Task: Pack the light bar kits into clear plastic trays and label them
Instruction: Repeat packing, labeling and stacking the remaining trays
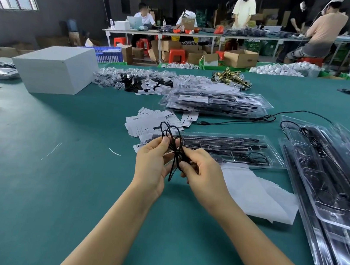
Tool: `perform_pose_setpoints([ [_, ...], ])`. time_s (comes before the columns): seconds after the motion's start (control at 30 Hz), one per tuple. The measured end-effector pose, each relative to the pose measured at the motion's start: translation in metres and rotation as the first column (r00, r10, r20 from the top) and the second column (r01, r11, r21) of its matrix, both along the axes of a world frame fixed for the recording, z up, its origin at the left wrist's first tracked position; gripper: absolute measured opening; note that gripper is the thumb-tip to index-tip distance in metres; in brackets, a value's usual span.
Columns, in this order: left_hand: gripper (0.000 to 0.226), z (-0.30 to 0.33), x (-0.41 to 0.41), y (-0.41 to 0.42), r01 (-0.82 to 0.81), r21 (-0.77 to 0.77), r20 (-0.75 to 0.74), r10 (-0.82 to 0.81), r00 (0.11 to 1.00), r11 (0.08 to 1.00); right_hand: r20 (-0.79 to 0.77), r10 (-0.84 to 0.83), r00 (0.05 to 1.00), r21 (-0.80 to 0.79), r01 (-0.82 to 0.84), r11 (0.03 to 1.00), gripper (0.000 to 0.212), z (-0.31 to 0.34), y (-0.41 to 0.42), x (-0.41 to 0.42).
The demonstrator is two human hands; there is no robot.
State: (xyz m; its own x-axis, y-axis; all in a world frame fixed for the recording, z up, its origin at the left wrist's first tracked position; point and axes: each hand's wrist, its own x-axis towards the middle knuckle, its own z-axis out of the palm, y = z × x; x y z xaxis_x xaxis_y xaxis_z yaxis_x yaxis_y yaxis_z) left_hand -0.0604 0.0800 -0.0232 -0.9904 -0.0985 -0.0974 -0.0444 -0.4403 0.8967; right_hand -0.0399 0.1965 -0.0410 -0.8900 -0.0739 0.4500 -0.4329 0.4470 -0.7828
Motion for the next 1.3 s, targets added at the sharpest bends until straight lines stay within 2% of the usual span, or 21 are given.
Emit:
perform_pose_setpoints([
  [0.2,0.02,0.0,0.0,-0.005,0.023,-0.201,-0.034,-0.03,0.999,0.979,-0.023,0.016,1.0,0.099,-0.013,0.995,0.026,0.0,0.0,0.002],
  [0.4,0.029,0.003,0.005,0.003,0.033,-0.359,-0.1,-0.074,0.992,0.933,-0.046,-0.005,0.999,0.176,0.013,0.984,0.027,0.002,0.001,0.003],
  [0.53,0.021,0.006,0.006,0.009,0.092,-0.453,-0.096,-0.151,0.984,0.887,-0.08,-0.037,0.996,0.247,0.055,0.968,0.027,0.001,0.003,0.0],
  [0.63,0.039,0.001,0.005,0.008,0.035,-0.589,-0.113,-0.125,0.986,0.807,-0.091,-0.015,0.996,0.348,0.045,0.937,0.027,-0.004,0.002,0.001],
  [0.73,0.038,-0.002,0.005,0.005,0.025,-0.554,-0.111,-0.103,0.989,0.832,-0.113,0.005,0.994,0.468,0.049,0.883,0.036,-0.008,-0.002,0.002],
  [0.8,0.034,-0.004,0.004,0.005,-0.015,-0.584,-0.115,-0.065,0.991,0.811,-0.133,0.02,0.991,0.489,0.048,0.871,0.038,-0.011,-0.005,0.002],
  [0.9,0.024,-0.004,0.0,0.001,-0.077,-0.591,-0.146,-0.012,0.989,0.803,-0.127,0.063,0.99,0.368,-0.012,0.93,0.042,-0.007,-0.008,0.004],
  [1.0,0.025,-0.001,-0.004,-0.009,-0.063,-0.442,-0.119,0.011,0.993,0.895,-0.104,0.044,0.994,0.147,-0.028,0.989,0.037,-0.001,-0.006,0.007],
  [1.07,0.024,0.001,-0.007,-0.016,-0.064,-0.347,-0.118,0.025,0.993,0.936,-0.014,0.023,1.0,0.014,-0.023,1.0,0.028,0.001,-0.002,0.007],
  [1.17,0.021,0.003,-0.011,-0.022,-0.03,-0.198,-0.103,0.01,0.995,0.98,0.172,0.147,0.974,-0.252,-0.1,0.963,0.013,0.004,0.001,0.006],
  [1.3,0.019,0.003,-0.014,-0.025,0.018,-0.069,-0.077,-0.023,0.997,0.997,0.225,0.258,0.939,-0.416,-0.147,0.897,0.015,0.007,0.006,0.004],
])
